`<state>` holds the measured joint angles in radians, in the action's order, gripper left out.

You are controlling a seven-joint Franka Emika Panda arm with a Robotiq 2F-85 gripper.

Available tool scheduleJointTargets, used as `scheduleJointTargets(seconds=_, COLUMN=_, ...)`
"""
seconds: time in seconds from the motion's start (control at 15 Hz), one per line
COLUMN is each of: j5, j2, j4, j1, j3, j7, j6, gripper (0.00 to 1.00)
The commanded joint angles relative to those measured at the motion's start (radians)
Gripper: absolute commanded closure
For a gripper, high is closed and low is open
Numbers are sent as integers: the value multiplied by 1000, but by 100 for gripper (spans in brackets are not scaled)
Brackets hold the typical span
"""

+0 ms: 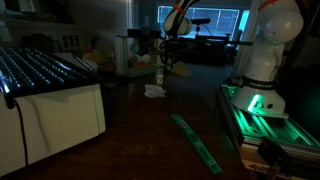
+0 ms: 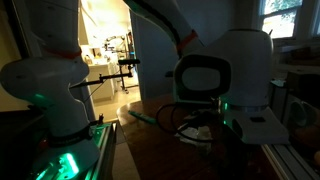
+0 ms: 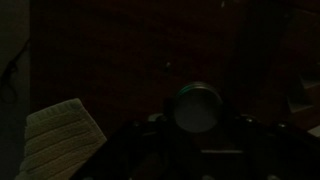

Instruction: Remove the lid from the bottle and put the black object on top

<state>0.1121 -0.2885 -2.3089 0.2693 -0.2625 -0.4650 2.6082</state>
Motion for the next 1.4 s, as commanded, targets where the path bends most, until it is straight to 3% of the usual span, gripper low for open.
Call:
scheduleJointTargets(seconds=0.0, j5=65, j2=-121, j4=71, j1=-15, j3=-16, j7=-35, j6=43, gripper=77)
scheduleJointTargets(seconds=0.4, j5=115, j2=-220, j4=141, j1=-15, j3=-16, j7=-39, j6=24, gripper=77)
scheduleJointTargets(seconds=0.47, j5=117, j2=-220, j4=146, j1=-15, j3=-15, j7=-32, j6=22, gripper=27)
scheduleJointTargets(seconds=0.6, j5=117, j2=-207, j4=147, j1=-21, j3=-15, j7=-26, j6=23, gripper=19)
scheduleJointTargets(seconds=0.73, j5=107, j2=-182, j4=142, j1=-33, j3=-18, j7=-23, j6=16, gripper=4)
scheduleJointTargets(seconds=0.8, j5=103, j2=-171, j4=139, j1=-39, j3=-19, j7=-21, j6=15, gripper=0)
scheduleJointTargets(seconds=1.33, j5=118, j2=-124, j4=150, j1=-109, j3=-1, j7=-89, j6=-2, gripper=0)
